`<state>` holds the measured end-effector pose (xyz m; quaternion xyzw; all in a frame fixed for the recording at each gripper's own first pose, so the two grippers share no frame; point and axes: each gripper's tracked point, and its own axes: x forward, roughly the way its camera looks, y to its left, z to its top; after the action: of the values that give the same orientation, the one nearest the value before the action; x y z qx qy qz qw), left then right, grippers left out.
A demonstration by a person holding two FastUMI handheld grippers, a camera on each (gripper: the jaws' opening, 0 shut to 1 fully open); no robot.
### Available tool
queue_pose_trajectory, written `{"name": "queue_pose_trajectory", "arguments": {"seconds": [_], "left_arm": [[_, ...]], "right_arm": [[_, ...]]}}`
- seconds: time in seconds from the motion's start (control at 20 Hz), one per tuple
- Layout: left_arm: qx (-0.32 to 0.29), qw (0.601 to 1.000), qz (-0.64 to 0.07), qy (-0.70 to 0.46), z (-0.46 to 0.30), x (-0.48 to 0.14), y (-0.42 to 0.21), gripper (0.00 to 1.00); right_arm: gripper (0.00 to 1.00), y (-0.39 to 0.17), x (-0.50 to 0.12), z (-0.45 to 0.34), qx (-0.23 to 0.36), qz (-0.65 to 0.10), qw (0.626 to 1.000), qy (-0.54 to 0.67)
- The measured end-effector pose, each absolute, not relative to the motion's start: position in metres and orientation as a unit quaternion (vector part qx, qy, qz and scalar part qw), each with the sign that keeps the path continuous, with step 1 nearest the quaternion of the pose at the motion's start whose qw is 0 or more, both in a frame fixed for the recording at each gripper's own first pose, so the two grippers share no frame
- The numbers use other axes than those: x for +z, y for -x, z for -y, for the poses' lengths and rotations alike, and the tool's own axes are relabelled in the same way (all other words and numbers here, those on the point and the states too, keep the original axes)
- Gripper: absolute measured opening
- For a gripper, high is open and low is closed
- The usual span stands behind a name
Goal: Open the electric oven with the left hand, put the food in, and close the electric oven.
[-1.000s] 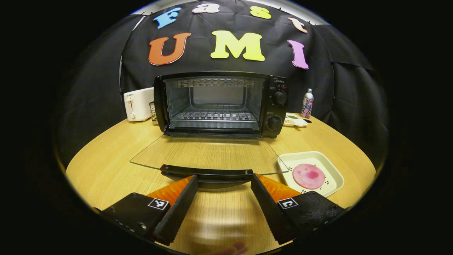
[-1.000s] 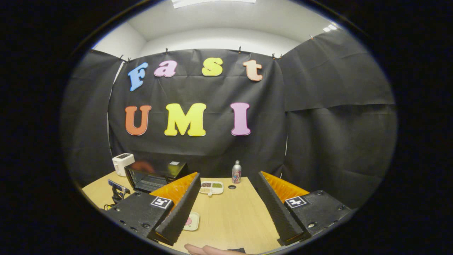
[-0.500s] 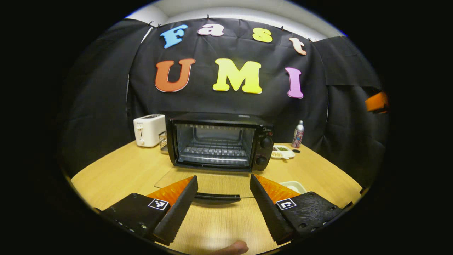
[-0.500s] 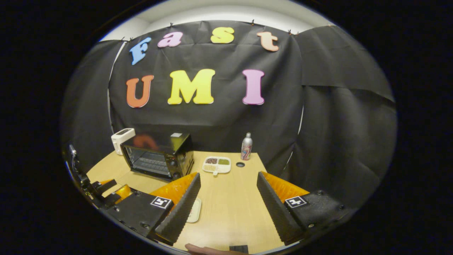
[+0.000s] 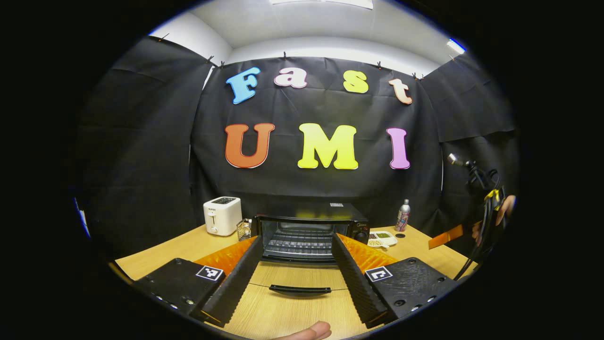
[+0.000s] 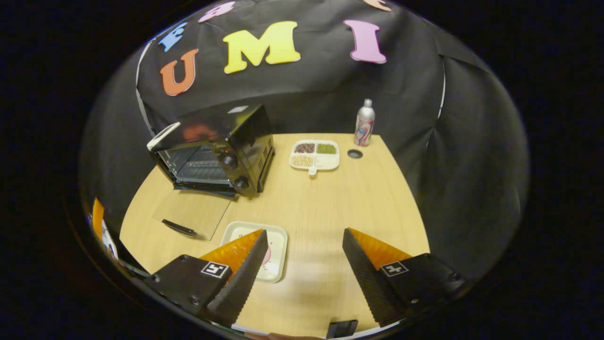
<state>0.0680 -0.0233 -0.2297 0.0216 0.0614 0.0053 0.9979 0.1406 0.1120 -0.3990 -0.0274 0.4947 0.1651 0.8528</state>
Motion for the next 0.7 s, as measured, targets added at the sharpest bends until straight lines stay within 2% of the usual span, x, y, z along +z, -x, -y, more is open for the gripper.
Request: {"name": "queue_pose_trajectory", "arguments": {"seconds": [0.4,0.45,0.6,0.65,0.7], "left_arm": [[0.017,0.997,-0.049,-0.053,0.022,-0.178,-0.072,0.93],[0.020,0.997,-0.051,-0.053,0.021,-0.174,-0.073,0.94],[0.026,0.997,-0.042,-0.055,0.017,-0.156,-0.077,0.94],[0.030,0.997,-0.040,-0.060,0.014,-0.152,-0.075,0.94],[0.034,0.997,-0.037,-0.067,0.012,-0.152,-0.077,0.94]], "right_arm": [[0.84,-0.134,-0.491,-0.139,0.195,-0.637,0.745,-0.031],[0.78,-0.130,-0.497,-0.145,0.200,-0.650,0.732,-0.041],[0.70,-0.120,-0.510,-0.159,0.221,-0.677,0.700,-0.055],[0.58,-0.115,-0.512,-0.162,0.225,-0.688,0.687,-0.059],[0.51,-0.114,-0.515,-0.165,0.229,-0.694,0.680,-0.063]]}}
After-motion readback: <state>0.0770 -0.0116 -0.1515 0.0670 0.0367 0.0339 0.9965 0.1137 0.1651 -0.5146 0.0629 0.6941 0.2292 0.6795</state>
